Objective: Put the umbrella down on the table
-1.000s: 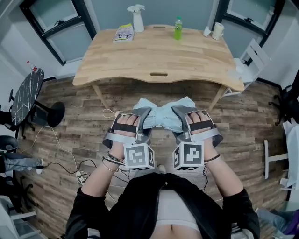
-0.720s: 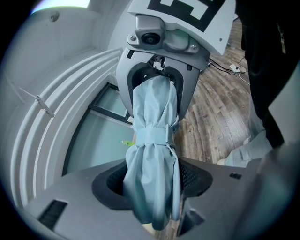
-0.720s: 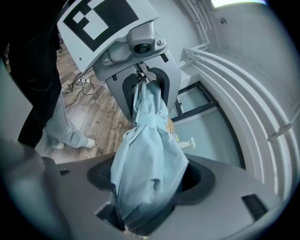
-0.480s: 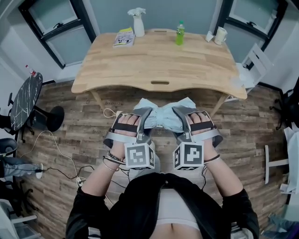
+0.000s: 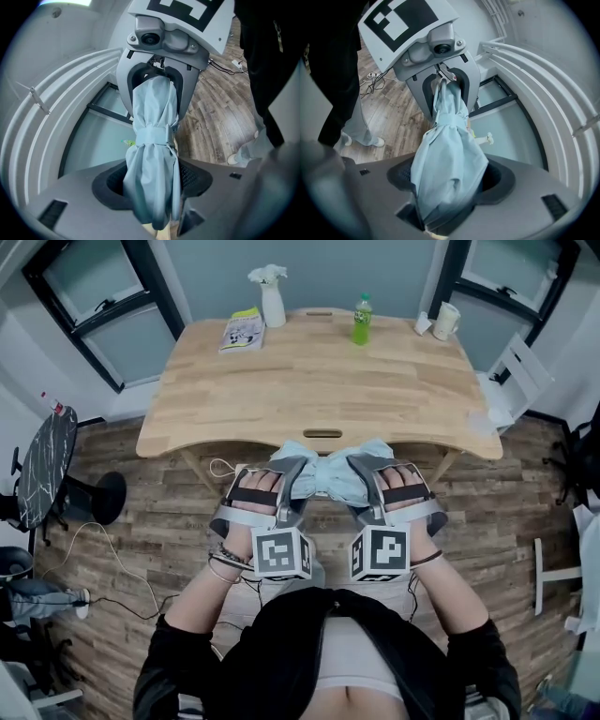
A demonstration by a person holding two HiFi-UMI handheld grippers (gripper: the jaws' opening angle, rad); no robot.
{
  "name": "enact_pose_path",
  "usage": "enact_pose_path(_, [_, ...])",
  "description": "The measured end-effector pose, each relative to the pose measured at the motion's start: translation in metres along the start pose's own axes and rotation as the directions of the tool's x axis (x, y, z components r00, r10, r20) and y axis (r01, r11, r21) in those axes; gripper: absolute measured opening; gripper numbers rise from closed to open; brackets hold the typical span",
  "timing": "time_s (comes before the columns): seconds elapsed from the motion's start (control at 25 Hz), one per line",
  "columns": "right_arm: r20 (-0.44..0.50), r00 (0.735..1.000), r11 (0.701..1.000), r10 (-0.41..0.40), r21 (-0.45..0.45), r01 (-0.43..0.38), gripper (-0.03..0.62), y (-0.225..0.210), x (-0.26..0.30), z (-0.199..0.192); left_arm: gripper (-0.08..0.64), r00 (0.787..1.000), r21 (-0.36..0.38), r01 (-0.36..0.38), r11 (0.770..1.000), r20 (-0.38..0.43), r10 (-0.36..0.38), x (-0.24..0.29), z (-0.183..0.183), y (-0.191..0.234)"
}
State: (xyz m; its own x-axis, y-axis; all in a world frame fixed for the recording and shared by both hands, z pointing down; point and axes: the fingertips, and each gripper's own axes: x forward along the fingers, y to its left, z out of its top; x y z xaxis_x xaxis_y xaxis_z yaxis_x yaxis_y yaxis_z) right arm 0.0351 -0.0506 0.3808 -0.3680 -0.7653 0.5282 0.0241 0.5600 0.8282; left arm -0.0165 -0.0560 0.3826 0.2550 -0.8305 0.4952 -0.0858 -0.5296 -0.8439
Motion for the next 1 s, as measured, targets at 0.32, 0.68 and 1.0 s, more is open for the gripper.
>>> enact_pose_path(0.32, [-0.013, 1.0, 1.0, 0.007, 0.016, -0.007, 0.33, -0.033, 0.049, -0.01, 0.258, 1.0, 0.016, 0.017, 1.0, 0.016, -0.017, 0.046, -0.019, 0.033])
enact_pose_path(0.68, [-0.025, 1.0, 0.999, -0.004, 0.037, 0.005, 0.33, -0.074, 0.1, -0.005, 0.258, 1.0, 0.033, 0.009, 0.999, 0.028, -0.01, 0.089, -0.051, 0.074])
enact_pose_path(1.0, [-0.026, 1.0, 1.0, -0.003, 0.026, 0.003, 0.33, -0.092, 0.147, -0.004, 0.258, 0.999, 0.033, 0.02, 0.999, 0.036, -0.021, 0.124, -0.078, 0.094])
